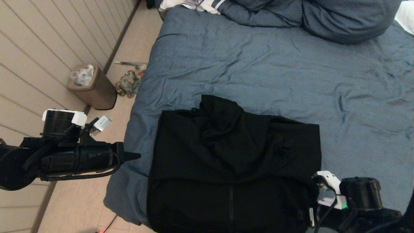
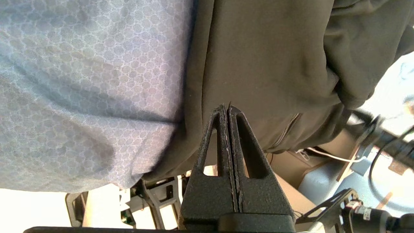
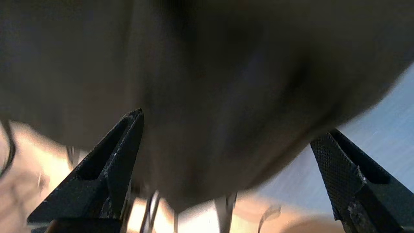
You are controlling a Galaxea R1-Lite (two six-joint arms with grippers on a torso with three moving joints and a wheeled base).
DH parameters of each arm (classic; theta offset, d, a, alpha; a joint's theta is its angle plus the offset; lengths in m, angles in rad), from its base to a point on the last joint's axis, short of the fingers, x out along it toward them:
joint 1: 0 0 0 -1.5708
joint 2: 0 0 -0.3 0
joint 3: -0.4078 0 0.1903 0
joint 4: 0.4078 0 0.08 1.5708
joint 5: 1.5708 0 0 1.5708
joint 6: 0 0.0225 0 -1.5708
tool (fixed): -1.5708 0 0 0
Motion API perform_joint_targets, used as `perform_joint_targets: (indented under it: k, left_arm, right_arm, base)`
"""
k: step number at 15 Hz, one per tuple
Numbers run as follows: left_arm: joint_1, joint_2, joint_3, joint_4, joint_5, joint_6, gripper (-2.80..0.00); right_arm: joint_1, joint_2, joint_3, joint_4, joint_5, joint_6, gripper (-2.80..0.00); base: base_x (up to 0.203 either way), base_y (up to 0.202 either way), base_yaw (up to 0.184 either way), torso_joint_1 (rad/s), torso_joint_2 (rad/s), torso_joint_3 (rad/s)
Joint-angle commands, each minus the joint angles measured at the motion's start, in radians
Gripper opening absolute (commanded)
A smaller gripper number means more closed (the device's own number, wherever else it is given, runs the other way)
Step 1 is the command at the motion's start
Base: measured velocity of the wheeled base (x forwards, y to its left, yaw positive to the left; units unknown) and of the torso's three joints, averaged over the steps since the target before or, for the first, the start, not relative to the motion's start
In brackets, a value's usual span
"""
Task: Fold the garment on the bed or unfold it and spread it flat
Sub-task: Fold the black sweatshirt
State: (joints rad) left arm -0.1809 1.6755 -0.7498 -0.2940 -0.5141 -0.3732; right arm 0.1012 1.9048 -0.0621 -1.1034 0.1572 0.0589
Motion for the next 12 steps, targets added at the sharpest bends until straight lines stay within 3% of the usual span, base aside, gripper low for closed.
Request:
perform_joint_targets:
  k: [1, 2, 6, 8, 12]
  left_arm:
    - [0.000, 0.001, 0.000, -0.002, -0.003, -0.003, -2.80]
    - [0.000, 0.003, -0.003, -0.002, -0.003, -0.003, -2.80]
    - [0.000, 0.007, -0.005, -0.004, -0.003, -0.003, -2.80]
    - [0.000, 0.003, -0.005, -0.004, -0.003, -0.003, -2.80]
    - [0.004, 0.006, -0.006, -0.005, -0.003, -0.003, -2.80]
  right_arm:
    - [-0.035, -0.040, -0.074, 0.008, 0.001, 0.001, 0.00]
    - [-0.049, -0.081, -0.125, 0.066, 0.001, 0.001, 0.00]
    - [-0.090, -0.249, -0.442, 0.545, 0.004, 0.009, 0.00]
    - [-0.133, -0.218, -0.602, 0.642, 0.003, 0.018, 0.00]
    - [-0.213, 0.010, -0.857, 0.716, -0.018, 0.026, 0.00]
  base:
    - [0.000, 0.000, 0.000, 0.000, 0.00, 0.000]
    - [0.000, 0.000, 0.000, 0.000, 0.00, 0.000]
    - [0.000, 0.000, 0.000, 0.000, 0.00, 0.000]
    - [0.000, 0.000, 0.000, 0.000, 0.00, 0.000]
    - [0.000, 0.000, 0.000, 0.000, 0.00, 0.000]
